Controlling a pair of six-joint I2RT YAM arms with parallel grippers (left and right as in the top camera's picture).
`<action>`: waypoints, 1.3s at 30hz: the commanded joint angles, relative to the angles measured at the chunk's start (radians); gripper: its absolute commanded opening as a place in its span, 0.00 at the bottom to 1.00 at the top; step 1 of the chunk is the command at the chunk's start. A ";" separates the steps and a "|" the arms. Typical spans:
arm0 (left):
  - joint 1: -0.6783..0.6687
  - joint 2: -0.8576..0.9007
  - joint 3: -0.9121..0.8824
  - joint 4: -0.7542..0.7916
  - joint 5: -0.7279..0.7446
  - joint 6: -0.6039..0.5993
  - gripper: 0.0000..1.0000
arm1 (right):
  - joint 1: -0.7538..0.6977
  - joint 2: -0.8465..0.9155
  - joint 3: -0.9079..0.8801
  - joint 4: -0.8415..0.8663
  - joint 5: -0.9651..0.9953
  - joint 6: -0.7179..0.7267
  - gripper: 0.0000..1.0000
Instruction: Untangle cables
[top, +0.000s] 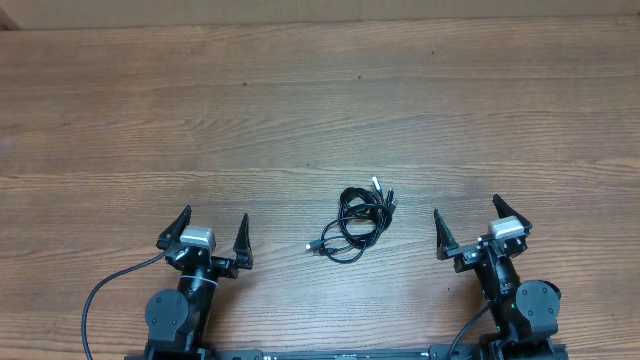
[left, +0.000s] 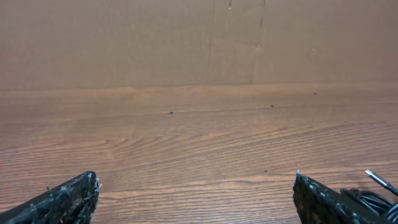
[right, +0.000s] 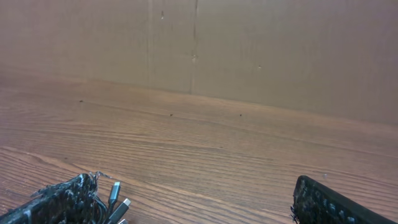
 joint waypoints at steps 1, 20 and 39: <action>0.006 -0.011 -0.004 -0.003 -0.032 0.026 0.99 | -0.001 -0.004 0.007 0.003 -0.008 -0.008 1.00; 0.006 -0.010 0.079 -0.145 -0.033 0.027 1.00 | -0.001 -0.004 0.007 0.003 -0.008 -0.008 1.00; 0.006 0.346 0.288 -0.312 -0.036 0.027 1.00 | -0.001 -0.004 0.007 0.003 -0.008 -0.008 1.00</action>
